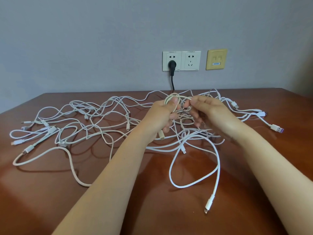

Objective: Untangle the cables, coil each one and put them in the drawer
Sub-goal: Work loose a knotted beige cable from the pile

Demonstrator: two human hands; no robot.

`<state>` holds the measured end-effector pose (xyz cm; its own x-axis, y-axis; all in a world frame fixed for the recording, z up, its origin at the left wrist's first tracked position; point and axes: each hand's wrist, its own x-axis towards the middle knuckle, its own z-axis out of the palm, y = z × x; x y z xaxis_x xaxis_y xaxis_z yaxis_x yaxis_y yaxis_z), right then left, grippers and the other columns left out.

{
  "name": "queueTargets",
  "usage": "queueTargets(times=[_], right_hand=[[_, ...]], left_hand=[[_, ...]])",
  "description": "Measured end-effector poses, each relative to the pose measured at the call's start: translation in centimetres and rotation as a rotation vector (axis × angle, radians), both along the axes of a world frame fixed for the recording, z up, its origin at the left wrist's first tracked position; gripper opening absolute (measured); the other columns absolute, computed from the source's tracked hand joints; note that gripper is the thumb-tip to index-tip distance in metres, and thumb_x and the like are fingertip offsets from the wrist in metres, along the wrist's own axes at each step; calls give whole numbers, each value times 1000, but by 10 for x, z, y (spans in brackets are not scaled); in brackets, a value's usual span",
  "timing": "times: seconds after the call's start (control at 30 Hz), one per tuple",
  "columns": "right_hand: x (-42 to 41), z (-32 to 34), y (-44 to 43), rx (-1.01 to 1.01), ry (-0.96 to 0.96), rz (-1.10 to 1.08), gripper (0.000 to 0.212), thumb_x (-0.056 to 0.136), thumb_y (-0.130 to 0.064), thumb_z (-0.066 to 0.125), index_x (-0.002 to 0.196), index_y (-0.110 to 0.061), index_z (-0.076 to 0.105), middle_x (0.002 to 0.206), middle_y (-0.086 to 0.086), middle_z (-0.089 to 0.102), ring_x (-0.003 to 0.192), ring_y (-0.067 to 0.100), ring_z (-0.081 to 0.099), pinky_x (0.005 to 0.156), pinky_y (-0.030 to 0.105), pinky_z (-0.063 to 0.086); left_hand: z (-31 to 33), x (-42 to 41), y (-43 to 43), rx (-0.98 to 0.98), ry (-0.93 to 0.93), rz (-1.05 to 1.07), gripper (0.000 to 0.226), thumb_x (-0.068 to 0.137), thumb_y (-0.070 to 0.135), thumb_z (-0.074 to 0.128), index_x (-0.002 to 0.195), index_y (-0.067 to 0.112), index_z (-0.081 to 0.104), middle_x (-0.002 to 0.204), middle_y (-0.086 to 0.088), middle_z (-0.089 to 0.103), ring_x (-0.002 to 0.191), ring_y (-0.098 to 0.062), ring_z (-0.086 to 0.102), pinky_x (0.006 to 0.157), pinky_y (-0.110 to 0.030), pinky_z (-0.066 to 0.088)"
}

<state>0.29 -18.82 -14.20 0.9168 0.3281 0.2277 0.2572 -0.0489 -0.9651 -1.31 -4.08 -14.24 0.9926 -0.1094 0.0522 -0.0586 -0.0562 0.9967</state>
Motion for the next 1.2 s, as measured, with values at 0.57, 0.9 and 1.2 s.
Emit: queueTargets(times=[0.57,0.9,1.2], right_hand=[[-17,7,6,-226,145,64,35,97,-31,44,75,-16,66,38,-7,26,37,9,17,42,21,21],[-12,1,21,-201,-67,-136,17,99,-28,38,110,-21,47,73,3,58,46,12,53,44,19,43],[-11,-7,20,-454,-432,-405,35,96,-30,38,63,-20,36,61,-4,44,67,18,43,61,32,25]], left_hand=[[0,1,-9,-109,-174,60,34,102,27,35,75,18,53,39,10,36,29,-5,26,32,-14,20],[-4,-2,-18,448,-308,189,16,99,24,39,111,19,48,90,0,59,79,-17,55,62,-25,33],[-9,-2,-23,726,-424,69,74,86,18,62,144,17,16,127,-14,57,115,-32,54,86,-32,40]])
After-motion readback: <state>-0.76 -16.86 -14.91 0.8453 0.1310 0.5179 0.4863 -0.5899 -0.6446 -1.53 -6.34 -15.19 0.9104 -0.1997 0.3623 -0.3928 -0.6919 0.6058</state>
